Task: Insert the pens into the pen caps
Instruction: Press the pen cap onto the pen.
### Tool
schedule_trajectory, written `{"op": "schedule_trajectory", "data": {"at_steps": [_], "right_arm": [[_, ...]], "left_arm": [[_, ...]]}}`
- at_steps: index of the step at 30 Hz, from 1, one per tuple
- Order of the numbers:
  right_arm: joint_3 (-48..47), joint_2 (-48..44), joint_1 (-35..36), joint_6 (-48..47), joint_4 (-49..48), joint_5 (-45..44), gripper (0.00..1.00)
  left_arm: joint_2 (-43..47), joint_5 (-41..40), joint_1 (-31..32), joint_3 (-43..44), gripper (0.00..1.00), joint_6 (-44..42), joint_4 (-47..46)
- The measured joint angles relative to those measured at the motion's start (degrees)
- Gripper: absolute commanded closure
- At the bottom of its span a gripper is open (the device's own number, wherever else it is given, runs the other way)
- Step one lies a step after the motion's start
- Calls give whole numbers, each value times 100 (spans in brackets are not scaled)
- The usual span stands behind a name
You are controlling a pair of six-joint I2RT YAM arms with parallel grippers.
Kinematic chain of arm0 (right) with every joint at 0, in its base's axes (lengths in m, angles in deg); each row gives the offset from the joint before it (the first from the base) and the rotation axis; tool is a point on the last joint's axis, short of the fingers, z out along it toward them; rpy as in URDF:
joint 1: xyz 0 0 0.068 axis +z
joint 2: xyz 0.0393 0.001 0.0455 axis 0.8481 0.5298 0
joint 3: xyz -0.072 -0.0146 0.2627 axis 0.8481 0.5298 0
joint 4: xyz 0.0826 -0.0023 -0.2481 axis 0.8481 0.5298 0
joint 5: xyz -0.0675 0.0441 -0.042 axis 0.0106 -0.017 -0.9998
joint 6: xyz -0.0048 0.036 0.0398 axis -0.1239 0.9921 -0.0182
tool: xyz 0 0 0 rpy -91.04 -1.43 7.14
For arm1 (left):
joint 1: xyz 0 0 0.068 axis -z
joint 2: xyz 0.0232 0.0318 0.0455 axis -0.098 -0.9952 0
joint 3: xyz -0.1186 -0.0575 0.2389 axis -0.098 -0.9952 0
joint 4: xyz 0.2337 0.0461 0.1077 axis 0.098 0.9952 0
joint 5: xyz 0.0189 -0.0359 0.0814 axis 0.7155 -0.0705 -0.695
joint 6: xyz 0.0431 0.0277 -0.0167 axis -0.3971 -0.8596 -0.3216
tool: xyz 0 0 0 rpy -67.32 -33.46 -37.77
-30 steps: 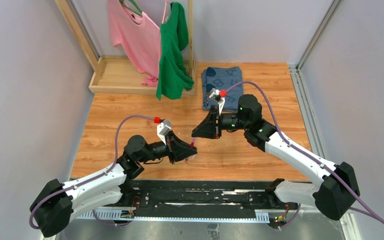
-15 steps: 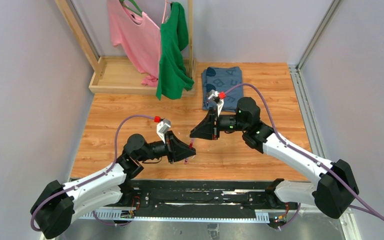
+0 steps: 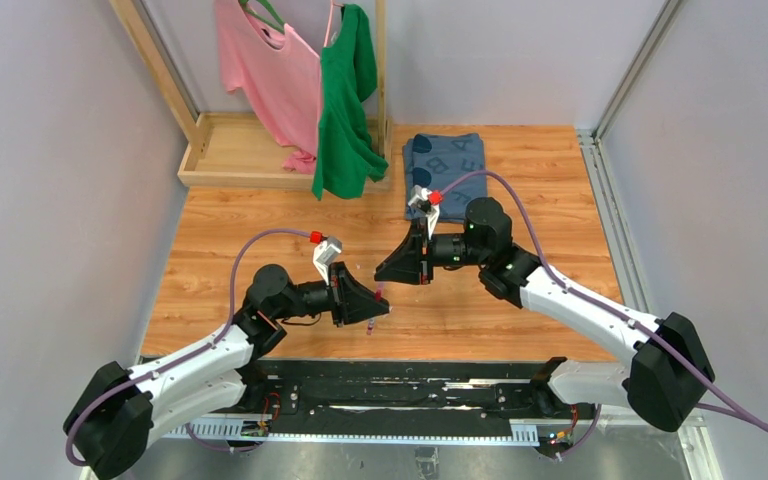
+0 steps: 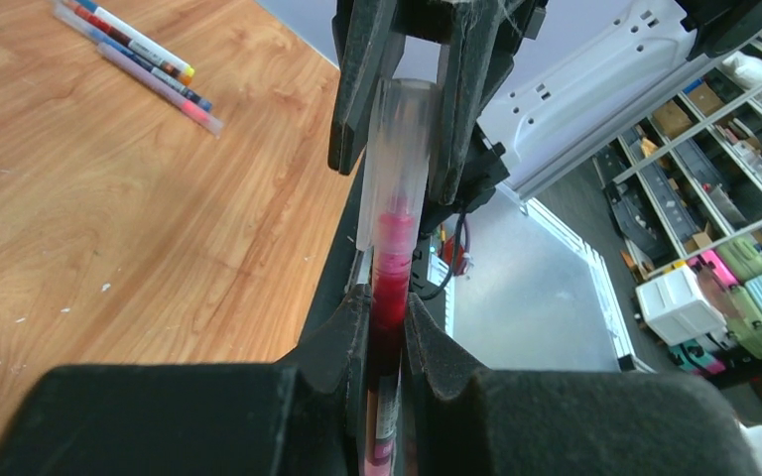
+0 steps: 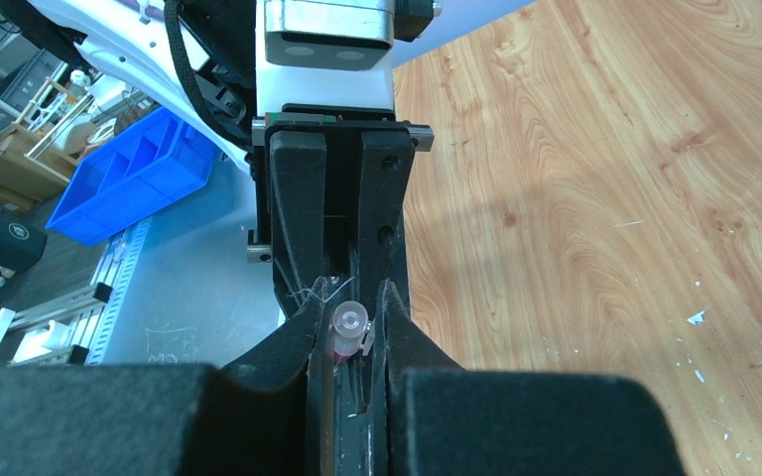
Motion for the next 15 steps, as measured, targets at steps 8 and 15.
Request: {"op": "schedule_trajectory", "data": {"at_steps": [8, 15], "right_arm": [[33, 4, 70, -256, 157, 26, 100], [-37, -22, 96, -310, 483, -9, 99]], "left_arm": [[-31, 208, -120, 0, 100, 85, 0], [-85, 555, -251, 2, 100, 219, -46]]}}
